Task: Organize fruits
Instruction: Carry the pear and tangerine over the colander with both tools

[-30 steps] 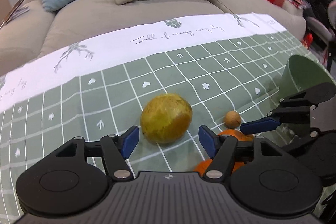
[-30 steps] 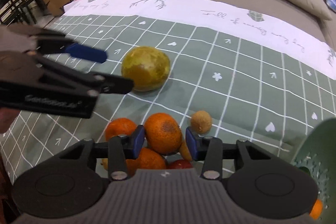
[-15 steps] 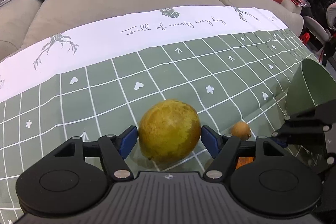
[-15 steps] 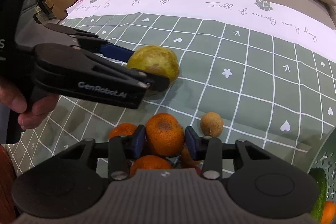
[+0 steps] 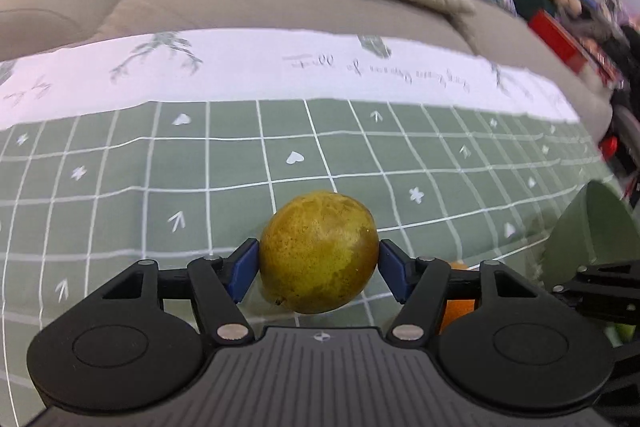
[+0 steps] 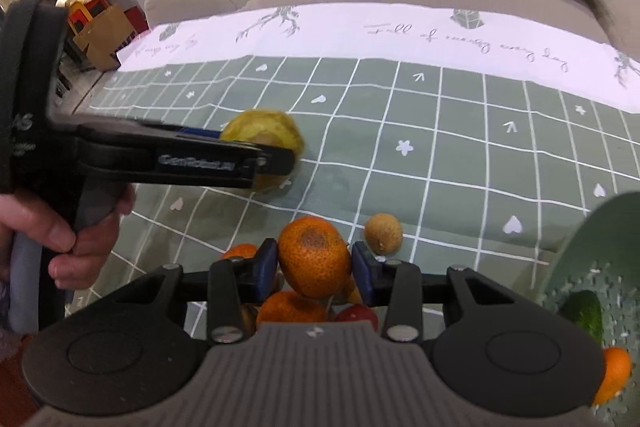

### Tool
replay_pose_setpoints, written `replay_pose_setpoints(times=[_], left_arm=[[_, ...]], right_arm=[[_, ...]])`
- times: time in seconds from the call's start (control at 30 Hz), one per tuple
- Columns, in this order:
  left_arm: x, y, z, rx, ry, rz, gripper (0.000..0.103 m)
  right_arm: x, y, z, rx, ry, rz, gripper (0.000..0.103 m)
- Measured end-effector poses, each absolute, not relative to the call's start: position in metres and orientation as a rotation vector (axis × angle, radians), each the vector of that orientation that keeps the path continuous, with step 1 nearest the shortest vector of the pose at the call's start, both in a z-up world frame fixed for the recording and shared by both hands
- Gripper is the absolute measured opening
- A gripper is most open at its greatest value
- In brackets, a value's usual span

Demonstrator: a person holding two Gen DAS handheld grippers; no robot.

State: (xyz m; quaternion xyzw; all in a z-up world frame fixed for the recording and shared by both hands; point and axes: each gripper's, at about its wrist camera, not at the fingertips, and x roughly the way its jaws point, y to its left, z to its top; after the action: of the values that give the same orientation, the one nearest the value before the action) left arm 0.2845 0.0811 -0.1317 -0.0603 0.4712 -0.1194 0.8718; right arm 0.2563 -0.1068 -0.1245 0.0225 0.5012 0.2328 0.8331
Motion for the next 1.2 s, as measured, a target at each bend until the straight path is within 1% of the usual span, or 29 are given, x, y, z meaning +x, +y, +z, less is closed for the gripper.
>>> replay_pose_setpoints(times=[0.27,0.5,0.83,1.07,1.2], left_arm=[[0.23,0.069,-0.071,-0.15,0.915,-0.247,0.073],[0.192,0.04,-0.041,-0.16,0.894,-0.246,0.073],[0.173,-0.016,-0.031,-0.171,0.901,-0.343,0.073],[0.186,-0.062,-0.034,-0.145,0.932,-0.426,0.073],[0.208,-0.089,-0.042,-0.12,0.974,-0.459,0.073]], right_arm=[[0.221,-0.124,-0.09,0.091,0.992,0.496,0.037],[0.185,-0.15,-0.061,0.058,0.927,0.472,0.037],[0.154,-0.222,-0.046,0.087,0.885,0.334,0.037],[0.153,-0.27,-0.055,0.071,0.885,0.263,0.037],[0.164,-0.292,-0.066,0.057,0.909,0.232,0.037]])
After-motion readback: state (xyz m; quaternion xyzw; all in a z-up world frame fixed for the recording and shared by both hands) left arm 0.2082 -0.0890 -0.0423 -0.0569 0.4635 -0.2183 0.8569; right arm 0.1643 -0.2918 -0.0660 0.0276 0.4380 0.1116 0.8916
